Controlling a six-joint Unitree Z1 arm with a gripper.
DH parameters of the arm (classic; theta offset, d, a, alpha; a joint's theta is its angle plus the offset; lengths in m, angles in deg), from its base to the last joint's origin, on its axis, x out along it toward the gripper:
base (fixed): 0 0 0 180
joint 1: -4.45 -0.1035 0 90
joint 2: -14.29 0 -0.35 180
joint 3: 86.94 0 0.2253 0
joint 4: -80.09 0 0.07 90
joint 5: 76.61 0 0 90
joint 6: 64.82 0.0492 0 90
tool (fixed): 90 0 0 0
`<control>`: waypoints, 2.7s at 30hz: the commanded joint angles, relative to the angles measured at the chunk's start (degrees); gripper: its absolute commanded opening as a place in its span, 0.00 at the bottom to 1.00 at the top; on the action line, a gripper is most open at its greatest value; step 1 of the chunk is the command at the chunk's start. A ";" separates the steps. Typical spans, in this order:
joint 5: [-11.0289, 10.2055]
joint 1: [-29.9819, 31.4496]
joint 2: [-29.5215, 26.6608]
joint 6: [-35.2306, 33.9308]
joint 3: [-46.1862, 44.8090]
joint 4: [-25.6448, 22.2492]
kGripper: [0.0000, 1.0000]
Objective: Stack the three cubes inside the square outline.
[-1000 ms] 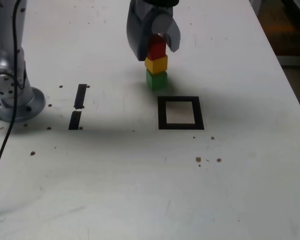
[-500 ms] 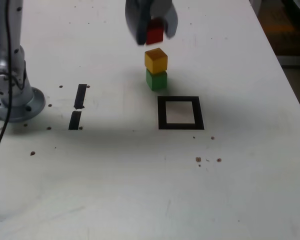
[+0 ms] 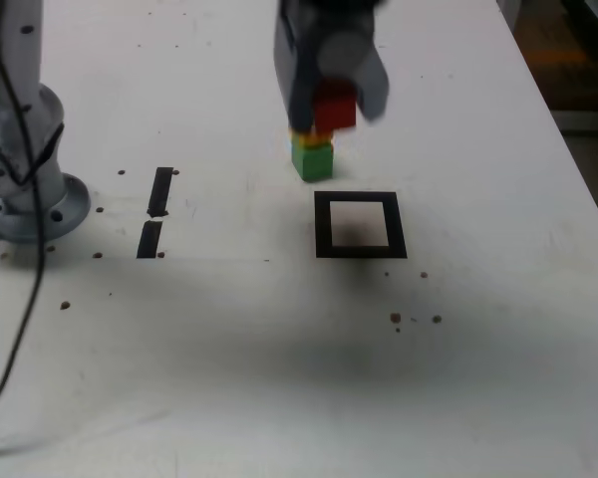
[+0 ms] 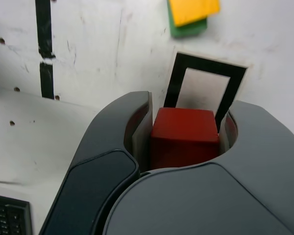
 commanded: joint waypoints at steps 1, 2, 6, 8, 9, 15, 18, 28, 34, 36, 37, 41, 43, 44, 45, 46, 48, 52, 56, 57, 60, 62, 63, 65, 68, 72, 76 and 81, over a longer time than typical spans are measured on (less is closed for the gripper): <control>0.75 0.41 2.15 0.10 -0.63 1.32 0.25; 1.09 0.56 3.26 0.18 -1.03 2.15 0.25; 1.70 0.67 6.94 0.92 -2.59 5.85 0.25; 1.80 0.67 8.61 1.27 -2.99 7.55 0.25; 1.84 0.67 9.36 1.43 -3.08 8.32 0.25; 1.87 0.51 11.22 1.78 -4.66 11.04 0.25; 2.27 0.11 11.04 2.02 -7.12 13.10 0.25; 2.73 -1.13 11.49 3.13 -10.80 17.75 0.27; 2.55 -2.09 11.46 4.14 -10.69 17.88 0.30; 2.59 -2.20 11.38 4.50 -10.54 17.81 0.35; 2.62 -2.23 11.30 4.66 -10.43 17.77 0.40; 3.30 -2.30 11.15 6.01 -10.08 17.68 0.66; 4.01 -2.38 11.26 6.83 -10.21 17.68 0.76; 4.43 -2.41 11.40 7.23 -10.34 17.71 0.79; 4.85 -2.45 11.52 7.52 -10.50 17.73 0.81; 5.16 -2.48 11.63 7.69 -10.64 17.75 0.83; 5.50 -2.49 11.75 7.76 -10.76 17.64 0.88; 4.68 -2.49 10.41 6.97 -10.31 15.78 0.98; 1.36 -2.64 4.26 5.28 -9.12 10.39 1.00; 0.33 -2.81 2.04 4.95 -8.91 9.12 1.00; -2.88 -4.07 -5.42 4.19 -8.62 5.96 1.00; -4.70 -5.93 -10.08 4.07 -8.84 4.40 1.00; -5.36 -7.22 -12.08 4.21 -9.10 3.71 1.00; -6.07 -10.49 -14.96 4.85 -9.91 2.49 0.99; -5.44 -16.04 -16.09 6.85 -11.13 1.77 0.99; -2.58 -21.71 -11.97 9.88 -10.86 2.40 0.98; -0.69 -23.48 -7.56 11.32 -9.83 3.84 0.97; 0.08 -23.94 -4.36 12.15 -9.16 6.16 0.96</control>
